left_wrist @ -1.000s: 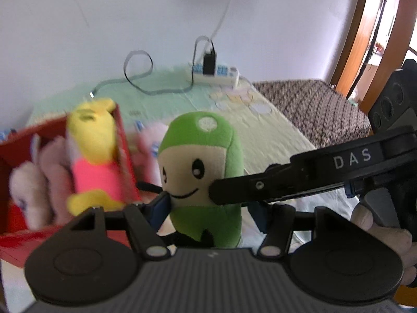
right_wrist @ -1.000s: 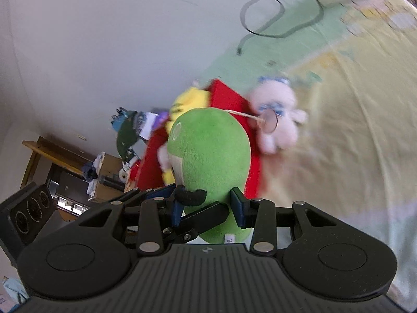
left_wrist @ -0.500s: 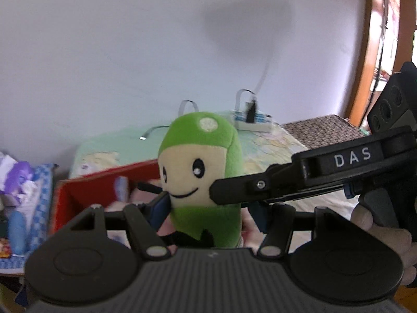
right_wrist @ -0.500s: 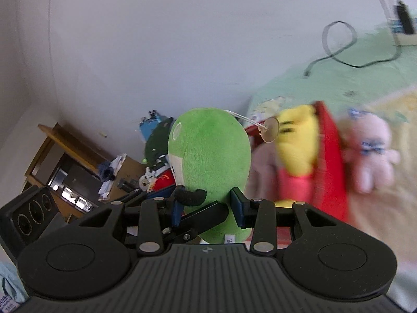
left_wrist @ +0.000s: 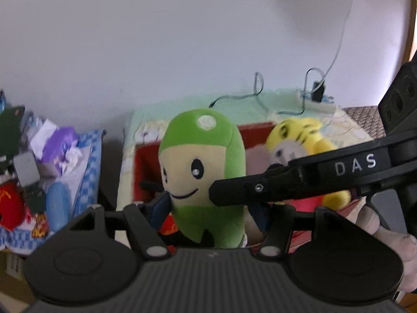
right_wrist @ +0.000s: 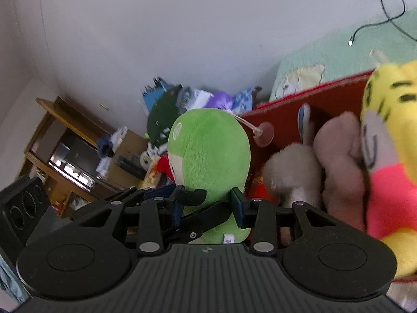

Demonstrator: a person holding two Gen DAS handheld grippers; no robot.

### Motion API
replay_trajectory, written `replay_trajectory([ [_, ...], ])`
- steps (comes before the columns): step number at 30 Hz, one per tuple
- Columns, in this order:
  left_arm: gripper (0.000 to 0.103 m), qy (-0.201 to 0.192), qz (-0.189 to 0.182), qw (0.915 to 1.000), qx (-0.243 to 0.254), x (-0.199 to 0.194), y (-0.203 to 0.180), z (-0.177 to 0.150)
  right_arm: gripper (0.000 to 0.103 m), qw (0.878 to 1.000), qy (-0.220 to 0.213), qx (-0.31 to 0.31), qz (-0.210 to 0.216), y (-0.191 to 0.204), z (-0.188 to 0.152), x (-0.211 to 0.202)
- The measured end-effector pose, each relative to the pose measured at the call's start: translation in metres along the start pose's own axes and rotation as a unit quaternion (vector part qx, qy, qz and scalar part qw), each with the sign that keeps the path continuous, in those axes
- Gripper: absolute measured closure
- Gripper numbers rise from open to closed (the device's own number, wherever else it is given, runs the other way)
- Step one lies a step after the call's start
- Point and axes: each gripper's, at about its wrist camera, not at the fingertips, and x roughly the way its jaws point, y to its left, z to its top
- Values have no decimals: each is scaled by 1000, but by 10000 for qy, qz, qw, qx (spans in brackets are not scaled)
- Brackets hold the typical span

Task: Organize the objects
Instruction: 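Carry the green plush with the right tool over the red box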

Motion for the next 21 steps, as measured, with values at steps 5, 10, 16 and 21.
replay_trajectory([
  [5, 41, 199, -102, 9995, -240, 15, 21, -6, 65, 9996, 143, 212, -113, -14, 5, 11],
  [10, 40, 403, -70, 9989, -250, 34, 25, -11, 66, 9990, 213, 217, -317, -19, -1, 19],
  [16, 39, 606, -124, 9977, -265, 50, 28, -17, 66, 9971, 349, 404, -536, -30, -5, 24],
  [21, 38, 725, -68, 9972, -163, 60, 22, -21, 63, 9952, 461, 611, -611, -38, -5, 26],
])
